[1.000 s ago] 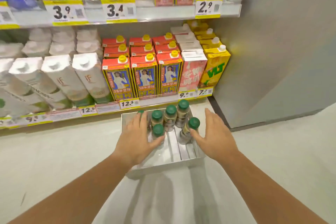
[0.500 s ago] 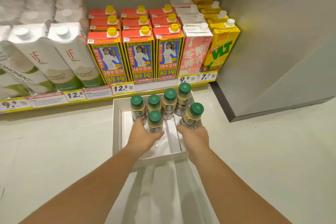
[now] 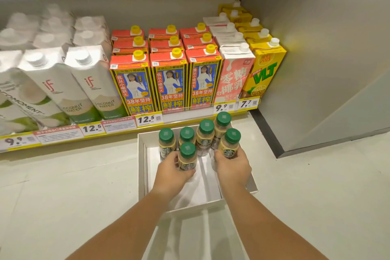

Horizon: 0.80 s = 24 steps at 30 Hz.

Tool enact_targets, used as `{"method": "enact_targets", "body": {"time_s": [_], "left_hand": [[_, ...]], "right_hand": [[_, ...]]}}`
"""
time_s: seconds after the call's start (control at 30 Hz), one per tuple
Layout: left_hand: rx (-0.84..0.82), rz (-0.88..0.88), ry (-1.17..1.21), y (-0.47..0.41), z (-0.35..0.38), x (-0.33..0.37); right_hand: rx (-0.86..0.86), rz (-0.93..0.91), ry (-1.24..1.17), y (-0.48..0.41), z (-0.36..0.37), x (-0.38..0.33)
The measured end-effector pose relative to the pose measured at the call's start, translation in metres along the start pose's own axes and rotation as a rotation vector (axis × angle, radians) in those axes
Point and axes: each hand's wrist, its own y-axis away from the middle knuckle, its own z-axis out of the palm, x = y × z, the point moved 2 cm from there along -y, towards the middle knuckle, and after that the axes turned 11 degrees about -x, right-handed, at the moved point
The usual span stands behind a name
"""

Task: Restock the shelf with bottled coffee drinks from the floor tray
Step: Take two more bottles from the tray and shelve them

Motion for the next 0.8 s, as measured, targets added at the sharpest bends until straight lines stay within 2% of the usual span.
{"method": "enact_targets", "body": {"time_s": [0.13,0.27,0.5,0.8], "left_hand": [[-0.031,0.108,-0.053,0.009,-0.025,0.028],[-0.076,0.229,-0.040,0.023,-0.052,0.091],[-0.087,0.508,-0.097,0.045,-0.105,0.260],[-0.077,0.793,-0.066,0.078,-0.189,0.472]], "right_hand": [[-0.052,-0.106,0.043,0.010,-0.019,-0.017],[-0.083,-0.223,0.037,0.029,-0.043,-0.063],[-0.066,-0.445,-0.038,0.055,-0.086,-0.213],[0.148,-0.656,-0.103,0.077,-0.141,-0.430]]}}
